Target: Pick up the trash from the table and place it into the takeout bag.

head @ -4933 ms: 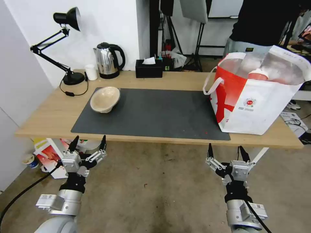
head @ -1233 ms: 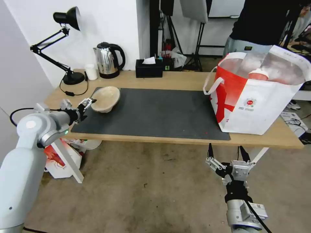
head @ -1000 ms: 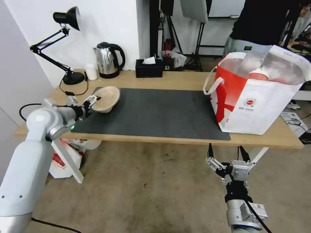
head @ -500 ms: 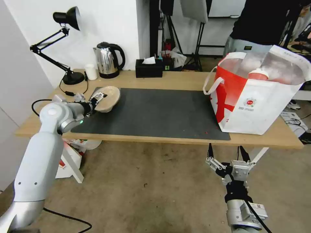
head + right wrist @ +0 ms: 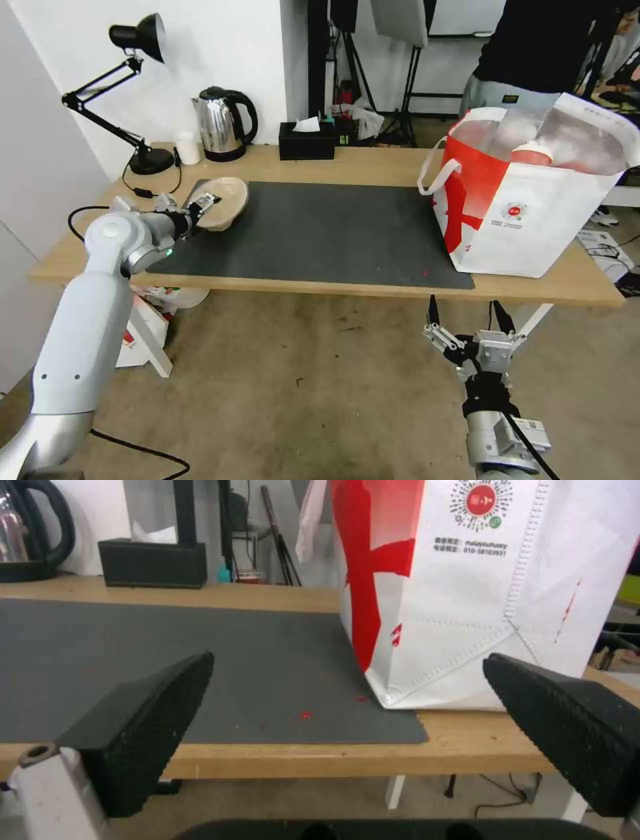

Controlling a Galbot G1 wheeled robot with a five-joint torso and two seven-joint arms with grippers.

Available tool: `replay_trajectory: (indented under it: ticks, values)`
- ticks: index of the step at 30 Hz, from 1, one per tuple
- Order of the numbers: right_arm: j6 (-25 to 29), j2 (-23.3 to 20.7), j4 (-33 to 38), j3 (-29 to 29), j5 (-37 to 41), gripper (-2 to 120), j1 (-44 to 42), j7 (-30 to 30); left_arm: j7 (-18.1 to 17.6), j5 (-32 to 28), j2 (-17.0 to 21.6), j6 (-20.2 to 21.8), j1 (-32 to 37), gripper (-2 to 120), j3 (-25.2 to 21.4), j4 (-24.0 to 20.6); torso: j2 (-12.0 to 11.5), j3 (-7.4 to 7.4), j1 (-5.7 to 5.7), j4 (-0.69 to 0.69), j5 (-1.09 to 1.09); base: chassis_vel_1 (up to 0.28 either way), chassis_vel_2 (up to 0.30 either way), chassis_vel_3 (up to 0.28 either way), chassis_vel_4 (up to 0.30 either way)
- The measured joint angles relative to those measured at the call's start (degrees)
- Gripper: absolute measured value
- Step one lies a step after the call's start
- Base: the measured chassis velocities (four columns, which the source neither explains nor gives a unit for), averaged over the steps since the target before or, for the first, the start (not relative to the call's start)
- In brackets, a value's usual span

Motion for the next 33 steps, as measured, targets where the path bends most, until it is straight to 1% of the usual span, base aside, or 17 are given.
replay_trajectory:
  ticks: [1, 2, 4, 5, 7, 9, 10, 11, 14, 15, 16, 19, 21, 29, 33]
  values:
    - [0.0, 0.0, 0.0, 0.0, 0.0, 100, 0.0, 0.0, 0.0, 0.0, 0.1, 0.0, 0.2, 72, -0.1, -0.2, 0.0, 0.00, 0.00, 0.00, 0.00, 0.000, 0.000, 0.000, 0.000]
    - [0.0, 0.0, 0.0, 0.0, 0.0, 100, 0.0, 0.0, 0.0, 0.1, 0.2, 0.0, 0.4, 64, -0.3, -0.5, 0.0, 0.00, 0.00, 0.01, 0.00, 0.000, 0.000, 0.000, 0.000]
    - [0.0, 0.0, 0.0, 0.0, 0.0, 100, 0.0, 0.0, 0.0, 0.2, 0.4, 0.0, 0.6, 56, -0.5, -0.6, 0.0, 0.00, 0.00, 0.01, 0.00, 0.000, 0.000, 0.000, 0.000]
    - [0.0, 0.0, 0.0, 0.0, 0.0, 100, 0.0, 0.0, 0.0, 0.2, 0.4, 0.0, 0.6, 56, -0.5, -0.6, 0.0, 0.00, 0.00, 0.01, 0.00, 0.000, 0.000, 0.000, 0.000]
    - [0.0, 0.0, 0.0, 0.0, 0.0, 100, 0.0, 0.0, 0.4, 0.5, 0.6, -0.1, 0.9, 45, -0.6, -0.7, 0.0, 0.00, 0.00, 0.01, 0.00, 0.000, 0.000, 0.000, 0.000]
    - [0.0, 0.0, 0.0, 0.0, 0.0, 100, 0.0, 0.0, 0.7, 0.9, 0.6, -0.1, 0.9, 37, -0.7, -0.6, 0.0, 0.00, 0.00, 0.00, 0.00, 0.000, 0.000, 0.000, 0.000]
    - [0.0, 0.0, 0.0, 0.0, 0.0, 100, 0.0, 0.0, 0.7, 0.9, 0.6, -0.1, 0.9, 37, -0.7, -0.6, 0.0, 0.00, 0.00, 0.00, 0.00, 0.000, 0.000, 0.000, 0.000]
    - [0.0, 0.0, 0.0, 0.0, 0.0, 100, 0.0, 0.0, 0.8, 1.1, 0.6, -0.2, 0.9, 31, -0.8, -0.5, 0.0, 0.00, 0.00, 0.00, 0.00, 0.000, 0.000, 0.000, 0.000]
    - [0.0, 0.0, 0.0, 0.0, 0.0, 100, 0.0, 0.0, 1.1, 1.6, 0.6, -0.3, 1.2, 22, -0.9, -0.5, 0.0, 0.00, 0.00, 0.00, 0.00, 0.000, 0.000, 0.000, 0.000]
    - [0.0, 0.0, 0.0, 0.0, 0.0, 100, 0.0, 0.0, 1.2, 1.7, 0.6, -0.3, 1.3, 15, -1.0, -0.5, 0.0, 0.00, 0.00, 0.01, 0.00, 0.000, 0.000, 0.000, 0.000]
    - [0.0, 0.0, 0.0, 0.0, 0.0, 100, 0.0, 0.0, 1.2, 1.7, 0.6, -0.3, 1.3, 15, -1.0, -0.5, 0.0, 0.00, 0.00, 0.01, 0.00, 0.000, 0.000, 0.000, 0.000]
    - [0.0, 0.0, 0.0, 0.0, 0.0, 100, 0.0, 0.0, 1.6, 2.0, 0.6, -0.3, 1.3, 2, -1.2, -0.3, 0.0, 0.00, 0.00, 0.01, 0.00, 0.000, 0.000, 0.000, 0.000]
    - [0.0, 0.0, 0.0, 0.0, 0.0, 100, 0.0, 0.0, 1.6, 2.1, 0.6, -0.3, 1.3, 0, -1.2, -0.3, 0.0, 0.00, 0.00, 0.01, 0.00, 0.000, 0.000, 0.000, 0.000]
    - [0.0, 0.0, 0.0, 0.0, 0.0, 100, 0.0, 0.0, 2.1, 2.8, 0.2, -0.4, 1.8, 0, -1.2, -0.3, 0.0, 0.00, 0.00, 0.00, 0.00, 0.000, 0.000, 0.000, 0.000]
    - [0.0, 0.0, 0.0, 0.0, 0.0, 100, 0.0, 0.0, 3.1, 2.8, 0.7, -0.4, 2.4, 0, -1.7, -1.5, 0.0, 0.00, 0.00, 0.01, -0.01, 0.000, 0.000, 0.000, 0.000]
